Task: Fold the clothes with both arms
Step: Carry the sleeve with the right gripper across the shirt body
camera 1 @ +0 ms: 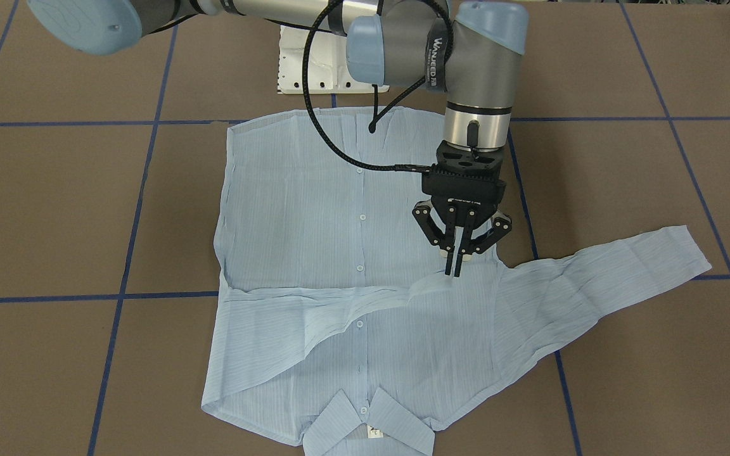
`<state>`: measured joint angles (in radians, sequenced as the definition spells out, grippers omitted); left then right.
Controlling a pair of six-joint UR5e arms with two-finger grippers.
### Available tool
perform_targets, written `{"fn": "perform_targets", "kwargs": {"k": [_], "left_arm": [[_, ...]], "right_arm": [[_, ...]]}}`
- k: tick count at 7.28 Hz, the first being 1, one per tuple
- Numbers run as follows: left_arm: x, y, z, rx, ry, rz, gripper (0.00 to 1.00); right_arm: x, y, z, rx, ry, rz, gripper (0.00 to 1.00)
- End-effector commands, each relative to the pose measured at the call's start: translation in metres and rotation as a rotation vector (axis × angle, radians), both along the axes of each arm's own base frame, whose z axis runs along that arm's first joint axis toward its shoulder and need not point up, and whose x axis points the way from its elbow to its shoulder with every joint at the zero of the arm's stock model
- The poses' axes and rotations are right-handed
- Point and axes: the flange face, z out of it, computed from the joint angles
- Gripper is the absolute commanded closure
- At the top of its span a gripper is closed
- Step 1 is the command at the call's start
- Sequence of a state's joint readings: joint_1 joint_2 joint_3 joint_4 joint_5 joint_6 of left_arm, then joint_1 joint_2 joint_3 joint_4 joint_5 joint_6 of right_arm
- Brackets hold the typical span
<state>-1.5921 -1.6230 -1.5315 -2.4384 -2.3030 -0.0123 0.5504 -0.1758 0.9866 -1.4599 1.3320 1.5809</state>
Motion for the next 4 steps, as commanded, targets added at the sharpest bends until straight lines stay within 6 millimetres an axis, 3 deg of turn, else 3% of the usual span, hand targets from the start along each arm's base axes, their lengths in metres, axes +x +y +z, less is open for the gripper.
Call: {"fn": "perform_targets", "kwargs": {"k": [1, 2, 3, 4], "left_arm": [[0.002, -0.001, 0.016, 0.004, 0.001, 0.003, 0.0], [0.002, -0.003, 0.025, 0.021, 0.002, 0.002, 0.0], [0.004, -0.006, 0.02, 0.004, 0.033, -0.018, 0.0], [0.034, -0.007, 0.01, 0.022, 0.087, -0.002, 0.0]], "right_arm": [[0.026, -0.025, -0.006, -0.027, -0.021, 0.001, 0.01], [0.05, -0.057, 0.025, -0.094, -0.02, -0.027, 0.01], [0.079, -0.088, 0.087, -0.138, 0.019, -0.091, 0.01], [0.12, -0.099, 0.146, -0.105, 0.058, -0.148, 0.01]]}}
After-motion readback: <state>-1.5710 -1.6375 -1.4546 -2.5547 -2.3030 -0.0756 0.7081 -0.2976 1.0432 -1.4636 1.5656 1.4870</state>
